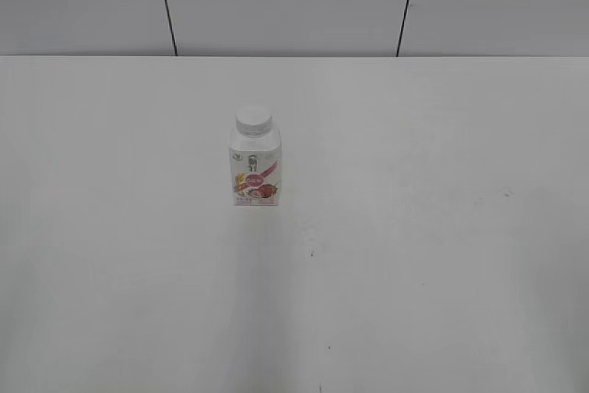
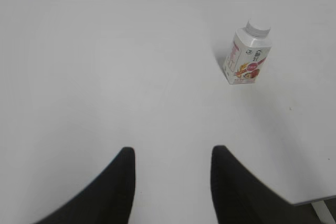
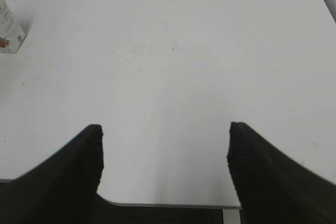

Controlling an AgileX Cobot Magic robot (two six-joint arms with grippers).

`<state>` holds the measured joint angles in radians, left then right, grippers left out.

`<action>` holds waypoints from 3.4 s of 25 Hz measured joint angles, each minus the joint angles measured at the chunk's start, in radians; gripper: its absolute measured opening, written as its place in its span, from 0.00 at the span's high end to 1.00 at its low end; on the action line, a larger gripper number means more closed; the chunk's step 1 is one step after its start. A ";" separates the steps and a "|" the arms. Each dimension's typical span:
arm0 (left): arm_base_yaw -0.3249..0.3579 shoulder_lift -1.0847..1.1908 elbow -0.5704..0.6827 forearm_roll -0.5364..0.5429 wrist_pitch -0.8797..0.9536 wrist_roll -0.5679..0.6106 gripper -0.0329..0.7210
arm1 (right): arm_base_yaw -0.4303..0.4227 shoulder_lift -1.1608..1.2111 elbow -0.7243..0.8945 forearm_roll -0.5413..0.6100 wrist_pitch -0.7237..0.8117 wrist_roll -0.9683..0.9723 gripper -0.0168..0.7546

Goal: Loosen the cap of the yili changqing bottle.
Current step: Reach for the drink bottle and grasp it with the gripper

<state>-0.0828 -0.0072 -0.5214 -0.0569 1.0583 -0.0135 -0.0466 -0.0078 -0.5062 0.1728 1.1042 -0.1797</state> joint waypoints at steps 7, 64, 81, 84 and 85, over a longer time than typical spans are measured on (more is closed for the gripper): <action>0.000 0.000 0.000 0.000 0.000 0.000 0.55 | 0.000 0.000 0.000 0.000 0.000 0.000 0.23; -0.056 0.880 0.029 0.266 -1.194 -0.079 0.55 | 0.000 0.000 0.000 0.000 0.000 0.000 0.23; -0.043 1.333 0.067 0.774 -1.718 -0.315 0.55 | 0.000 0.000 0.000 0.000 0.000 0.001 0.23; 0.006 1.431 0.067 0.905 -1.824 -0.316 0.55 | 0.000 0.000 0.000 0.000 0.000 0.001 0.23; 0.021 1.458 0.067 0.937 -1.862 -0.321 0.55 | 0.000 0.000 0.000 0.000 0.000 0.001 0.23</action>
<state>-0.0615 1.4506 -0.4548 0.8799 -0.8033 -0.3342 -0.0466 -0.0078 -0.5062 0.1728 1.1042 -0.1789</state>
